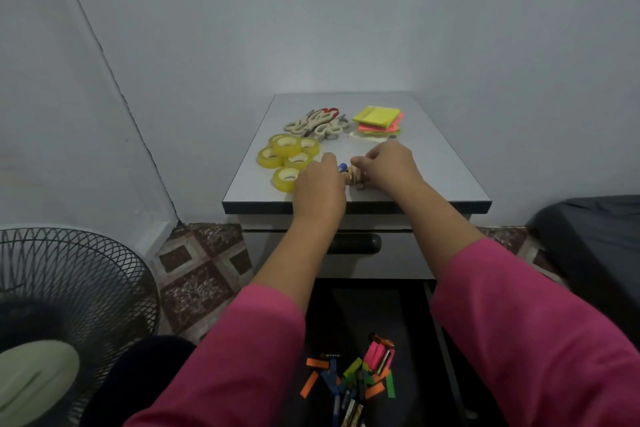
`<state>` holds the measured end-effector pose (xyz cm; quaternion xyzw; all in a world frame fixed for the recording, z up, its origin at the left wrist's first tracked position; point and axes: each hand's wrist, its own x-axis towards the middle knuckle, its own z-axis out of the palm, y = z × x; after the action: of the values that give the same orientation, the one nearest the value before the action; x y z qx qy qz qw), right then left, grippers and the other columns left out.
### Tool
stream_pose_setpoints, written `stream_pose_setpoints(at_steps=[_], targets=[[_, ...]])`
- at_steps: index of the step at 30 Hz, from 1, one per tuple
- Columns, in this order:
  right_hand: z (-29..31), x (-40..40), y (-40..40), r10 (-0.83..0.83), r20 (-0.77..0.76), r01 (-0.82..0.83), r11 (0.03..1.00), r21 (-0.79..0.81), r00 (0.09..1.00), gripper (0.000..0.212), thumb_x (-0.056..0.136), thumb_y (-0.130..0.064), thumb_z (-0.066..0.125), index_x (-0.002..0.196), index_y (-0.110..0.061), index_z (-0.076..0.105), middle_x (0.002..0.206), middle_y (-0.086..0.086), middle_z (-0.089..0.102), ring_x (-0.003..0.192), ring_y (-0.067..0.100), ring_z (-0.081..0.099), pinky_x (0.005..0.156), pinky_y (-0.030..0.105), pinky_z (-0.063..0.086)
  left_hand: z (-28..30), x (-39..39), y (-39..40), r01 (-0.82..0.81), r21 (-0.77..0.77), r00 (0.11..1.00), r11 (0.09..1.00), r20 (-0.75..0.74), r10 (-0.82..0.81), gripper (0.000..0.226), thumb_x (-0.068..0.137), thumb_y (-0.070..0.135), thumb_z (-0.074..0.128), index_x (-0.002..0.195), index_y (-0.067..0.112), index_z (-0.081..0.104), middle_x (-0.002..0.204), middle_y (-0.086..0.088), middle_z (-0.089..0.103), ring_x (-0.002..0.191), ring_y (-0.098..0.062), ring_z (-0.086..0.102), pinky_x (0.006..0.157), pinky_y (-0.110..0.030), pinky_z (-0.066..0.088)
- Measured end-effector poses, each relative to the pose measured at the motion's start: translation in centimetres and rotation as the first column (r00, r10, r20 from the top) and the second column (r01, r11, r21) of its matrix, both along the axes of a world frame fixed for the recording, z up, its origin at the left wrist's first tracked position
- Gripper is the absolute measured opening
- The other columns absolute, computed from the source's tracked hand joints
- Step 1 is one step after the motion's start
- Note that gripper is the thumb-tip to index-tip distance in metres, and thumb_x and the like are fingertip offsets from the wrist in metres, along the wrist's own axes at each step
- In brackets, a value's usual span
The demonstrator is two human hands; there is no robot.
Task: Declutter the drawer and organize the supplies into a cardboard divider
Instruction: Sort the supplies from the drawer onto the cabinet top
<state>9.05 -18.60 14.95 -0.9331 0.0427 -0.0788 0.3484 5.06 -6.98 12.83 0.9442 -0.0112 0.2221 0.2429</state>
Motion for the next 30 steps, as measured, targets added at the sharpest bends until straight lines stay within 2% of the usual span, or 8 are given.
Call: stream_pose_setpoints(at_steps=[5, 10, 15, 18, 22, 24, 26, 30], targets=[[-0.6, -1.6, -1.2, 0.185, 0.039, -0.188, 0.977, 0.099, 0.982, 0.044, 0.088, -0.024, 0.065, 0.130, -0.013, 0.058, 0.129, 0.005, 0.059, 0.114, 0.018, 0.056, 0.092, 0.027, 0.044, -0.7, -0.4, 1.0, 0.117, 0.072, 0.993, 0.991, -0.035, -0.115, 0.024, 0.096, 0.027, 0.053, 0.103, 0.006, 0.064, 0.095, -0.011, 0.060, 0.086, -0.025, 0.056, 0.066, -0.034, 0.039], [-1.5, -2.6, -1.6, 0.298, 0.039, -0.301, 0.951, 0.075, 0.954, 0.059, 0.082, -0.014, 0.073, 0.137, -0.017, 0.052, 0.134, 0.004, 0.056, 0.119, 0.015, 0.054, 0.095, 0.022, 0.038, -0.3, -1.0, 1.3, 0.129, 0.085, 0.990, 0.988, -0.060, -0.125, 0.026, 0.096, 0.013, 0.052, 0.118, 0.008, 0.063, 0.110, -0.011, 0.063, 0.098, -0.026, 0.057, 0.081, -0.037, 0.048], [-1.7, -2.3, -0.9, 0.405, 0.107, -0.380, 0.904, -0.194, 0.908, 0.055, 0.089, -0.018, 0.064, 0.141, -0.021, 0.047, 0.155, 0.001, 0.030, 0.141, 0.017, 0.028, 0.113, 0.030, 0.023, -0.1, -0.3, 3.5, 0.088, -0.007, 0.975, 0.996, 0.207, -0.085, 0.032, 0.092, 0.002, 0.050, 0.119, 0.009, 0.066, 0.120, -0.008, 0.065, 0.116, -0.025, 0.051, 0.093, -0.039, 0.046], [-2.5, -1.8, -0.2, 0.529, 0.079, -0.477, 0.812, -0.337, 0.845, 0.049, 0.096, -0.025, 0.055, 0.143, -0.026, 0.043, 0.158, 0.003, 0.023, 0.144, 0.021, 0.020, 0.116, 0.037, 0.022, -0.2, 1.7, 5.5, 0.072, 0.073, 0.987, 0.995, 0.136, -0.081, 0.032, 0.097, 0.013, 0.046, 0.122, 0.018, 0.065, 0.133, -0.002, 0.057, 0.128, -0.024, 0.040, 0.100, -0.042, 0.039], [-3.2, -1.6, 0.7, 0.587, 0.061, -0.514, 0.750, -0.417, 0.807, 0.040, 0.102, -0.033, 0.039, 0.142, -0.031, 0.044, 0.153, 0.003, 0.033, 0.140, 0.025, 0.027, 0.113, 0.040, 0.028, 0.6, 3.9, 6.6, 0.139, 0.224, 0.990, 0.965, -0.028, -0.136, 0.036, 0.102, 0.022, 0.035, 0.133, 0.023, 0.054, 0.152, 0.003, 0.036, 0.145, -0.021, 0.017, 0.115, -0.045, 0.017], [-3.4, -1.4, 1.4, 0.587, 0.124, -0.473, 0.745, -0.471, 0.800, 0.036, 0.103, -0.035, 0.036, 0.131, -0.028, 0.056, 0.129, 0.001, 0.053, 0.115, 0.023, 0.043, 0.095, 0.042, 0.042, 0.9, 4.7, 6.7, 0.159, 0.252, 0.986, 0.955, -0.083, -0.143, 0.037, 0.103, 0.022, 0.032, 0.136, 0.025, 0.050, 0.156, 0.004, 0.029, 0.147, -0.019, 0.009, 0.118, -0.044, 0.009], [-3.6, -0.7, 1.9, 0.552, 0.172, -0.418, 0.769, -0.484, 0.816, 0.033, 0.103, -0.036, 0.037, 0.119, -0.025, 0.063, 0.105, -0.001, 0.056, 0.095, 0.019, 0.044, 0.077, 0.042, 0.046, 1.0, 4.9, 6.6, 0.168, 0.257, 0.983, 0.952, -0.120, -0.141, 0.038, 0.104, 0.022, 0.031, 0.138, 0.026, 0.048, 0.156, 0.004, 0.027, 0.147, -0.019, 0.009, 0.118, -0.044, 0.008], [-4.0, 1.2, 2.6, 0.458, 0.177, -0.331, 0.815, -0.476, 0.871, 0.029, 0.101, -0.027, 0.039, 0.107, -0.017, 0.066, 0.100, 0.003, 0.057, 0.094, 0.022, 0.047, 0.071, 0.039, 0.045, 1.1, 4.1, 6.2, 0.141, 0.180, 0.979, 0.973, -0.174, -0.110, 0.036, 0.103, 0.024, 0.034, 0.134, 0.025, 0.053, 0.154, -0.010, 0.031, 0.144, -0.025, 0.018, 0.114, -0.040, 0.014]])
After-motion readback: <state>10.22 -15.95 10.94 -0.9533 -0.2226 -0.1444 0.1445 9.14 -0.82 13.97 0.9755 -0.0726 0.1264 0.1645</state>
